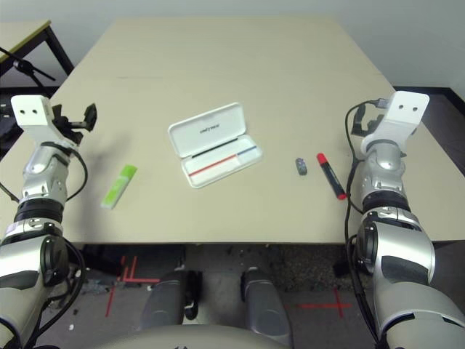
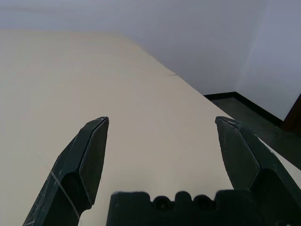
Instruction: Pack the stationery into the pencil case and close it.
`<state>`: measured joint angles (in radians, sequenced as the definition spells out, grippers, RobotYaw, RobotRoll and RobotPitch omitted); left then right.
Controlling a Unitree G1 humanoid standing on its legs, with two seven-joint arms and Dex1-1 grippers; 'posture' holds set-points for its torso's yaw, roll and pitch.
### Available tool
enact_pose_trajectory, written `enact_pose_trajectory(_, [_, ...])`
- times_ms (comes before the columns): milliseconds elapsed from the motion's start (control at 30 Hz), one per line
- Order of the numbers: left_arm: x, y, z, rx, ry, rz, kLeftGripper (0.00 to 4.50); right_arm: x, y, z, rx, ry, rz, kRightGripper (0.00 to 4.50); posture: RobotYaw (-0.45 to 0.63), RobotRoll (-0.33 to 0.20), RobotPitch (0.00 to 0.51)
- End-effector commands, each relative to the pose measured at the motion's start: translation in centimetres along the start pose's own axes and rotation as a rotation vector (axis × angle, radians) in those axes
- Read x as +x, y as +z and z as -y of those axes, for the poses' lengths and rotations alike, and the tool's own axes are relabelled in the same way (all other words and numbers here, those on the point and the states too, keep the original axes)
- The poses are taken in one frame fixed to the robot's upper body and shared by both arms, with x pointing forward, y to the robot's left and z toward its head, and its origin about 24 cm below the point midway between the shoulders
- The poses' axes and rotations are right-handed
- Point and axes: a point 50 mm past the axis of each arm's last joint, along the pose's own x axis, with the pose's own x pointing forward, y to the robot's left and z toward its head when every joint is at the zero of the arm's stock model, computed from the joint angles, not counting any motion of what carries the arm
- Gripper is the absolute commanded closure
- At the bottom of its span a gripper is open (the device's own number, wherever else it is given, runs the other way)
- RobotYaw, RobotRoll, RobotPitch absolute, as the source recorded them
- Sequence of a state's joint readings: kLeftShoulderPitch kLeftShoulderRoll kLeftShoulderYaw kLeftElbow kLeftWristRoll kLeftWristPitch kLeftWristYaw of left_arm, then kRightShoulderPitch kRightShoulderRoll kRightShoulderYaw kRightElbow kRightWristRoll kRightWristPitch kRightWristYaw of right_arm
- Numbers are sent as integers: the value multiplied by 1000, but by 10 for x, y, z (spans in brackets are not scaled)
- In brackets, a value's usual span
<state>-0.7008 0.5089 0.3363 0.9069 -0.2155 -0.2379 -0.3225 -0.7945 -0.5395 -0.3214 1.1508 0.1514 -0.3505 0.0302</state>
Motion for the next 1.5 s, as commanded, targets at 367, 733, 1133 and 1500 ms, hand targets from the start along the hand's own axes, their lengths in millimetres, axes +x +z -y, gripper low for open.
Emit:
enact_pose_trajectory(367, [-3,-7,7,-28,-6,-7,35,1,0,7,-48,18,-23,0,47,0,103])
enact_pose_trajectory(733, [-11,-2,-6,-16,7,6,35,0,8,-14,-113,502,-81,0,61,0,95])
enact_pose_trajectory(1133, [-22,1,-12,-1,-44,-14,35,-27,9,-12,-292,1097,-236,0,52,0,91])
enact_pose_trajectory(1500, [-82,25,70,21,-837,-94,35,-33,8,-15,-345,1188,-279,0,56,0,94])
